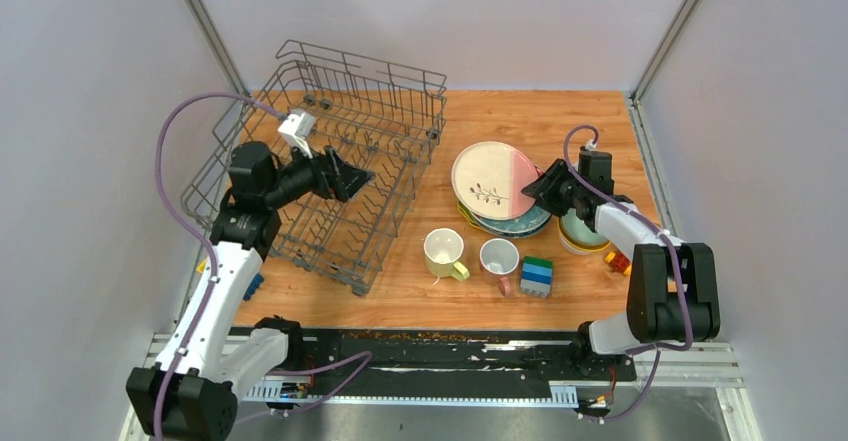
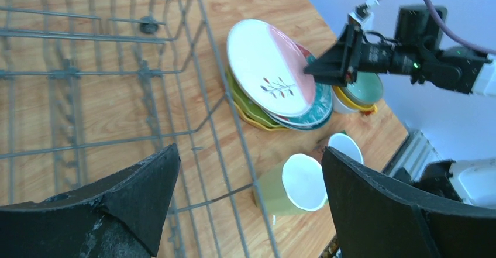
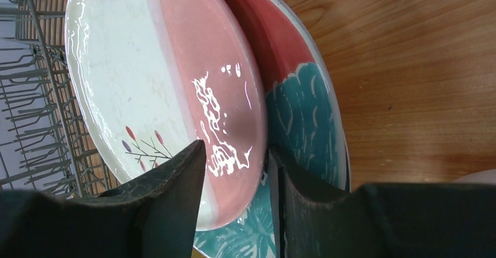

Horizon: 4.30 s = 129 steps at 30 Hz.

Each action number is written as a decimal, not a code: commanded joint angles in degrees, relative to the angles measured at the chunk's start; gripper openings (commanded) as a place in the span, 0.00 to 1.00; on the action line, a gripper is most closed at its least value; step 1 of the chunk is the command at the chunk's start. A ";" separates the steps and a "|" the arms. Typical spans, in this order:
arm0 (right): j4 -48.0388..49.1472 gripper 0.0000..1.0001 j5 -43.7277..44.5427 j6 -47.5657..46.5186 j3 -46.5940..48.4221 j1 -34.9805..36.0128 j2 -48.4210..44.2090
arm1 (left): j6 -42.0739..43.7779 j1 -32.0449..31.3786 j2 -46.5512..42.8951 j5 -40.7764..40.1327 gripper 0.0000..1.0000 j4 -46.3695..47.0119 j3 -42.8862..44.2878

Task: Load the mixed dishes into the dish rack
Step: Pick up the plate at the center of the board.

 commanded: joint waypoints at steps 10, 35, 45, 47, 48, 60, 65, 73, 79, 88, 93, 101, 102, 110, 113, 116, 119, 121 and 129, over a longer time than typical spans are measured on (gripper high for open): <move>0.85 0.45 1.88 -0.42 -0.81 0.39 -0.49 | -2.50 -31.49 20.89 -28.70 0.92 -3.11 16.42; 0.42 0.42 1.76 -0.69 0.33 0.30 2.76 | -19.16 -40.60 51.06 -53.15 0.93 1.44 26.96; 0.40 0.41 1.42 -0.97 0.58 0.30 3.40 | -22.69 -38.88 56.07 -49.53 0.93 6.08 26.40; 0.43 0.41 1.43 -1.03 0.71 0.30 3.64 | -23.46 -38.24 56.14 -48.39 0.91 9.78 24.54; 0.40 0.41 1.30 -1.11 0.72 0.30 3.83 | -23.70 -38.06 56.19 -47.89 0.90 11.07 23.39; 0.43 0.37 -0.36 -1.59 2.03 0.30 6.10 | -26.77 -37.44 58.59 -42.49 0.80 20.03 20.69; 0.47 0.35 -0.95 -1.92 2.13 0.30 6.86 | -27.31 -37.44 59.12 -39.77 0.65 23.71 19.88; 0.45 0.34 -1.79 -2.27 2.31 0.30 7.62 | -25.29 -37.83 57.70 -38.88 0.55 23.12 20.20; 0.80 0.33 -3.57 -2.36 2.66 0.30 8.49 | -23.38 -38.30 56.02 -39.82 0.47 20.66 20.65; 3.39 0.41 -7.19 -0.28 1.52 -0.41 7.97 | -21.35 -38.40 54.61 -40.58 0.57 17.23 22.09; 8.39 0.43 -11.21 2.62 -0.64 -0.75 6.91 | -20.69 -38.45 54.23 -41.04 0.61 16.45 22.31; 20.86 0.36 -18.27 8.50 -5.65 -2.40 5.36 | -18.55 -38.70 53.58 -40.36 0.46 16.45 22.78; 22.48 0.35 -19.01 9.53 -6.35 -2.71 5.28 | -18.29 -38.81 53.50 -40.36 0.45 16.24 23.06; 26.22 0.34 -21.90 10.60 -7.46 -2.86 5.12 | -16.67 -39.02 51.82 -37.14 0.23 16.37 23.99; 27.57 0.37 -22.64 10.65 -8.00 -2.87 4.47 | -16.57 -39.02 51.14 -35.88 0.18 17.61 23.81; 28.80 0.41 -23.00 10.91 -8.59 -2.91 3.64 | -16.46 -39.02 50.90 -33.83 0.11 18.56 23.95; 29.54 0.42 -22.90 10.80 -9.28 -2.98 2.26 | -16.33 -39.02 51.26 -31.16 0.07 20.28 24.16; 29.50 0.43 -22.63 10.41 -9.55 -2.99 1.51 | -16.19 -39.02 51.60 -29.82 0.02 21.03 24.34; 27.17 0.44 -22.08 8.20 -9.09 -2.95 -0.07 | -16.78 -39.02 52.70 -25.83 0.00 24.36 24.69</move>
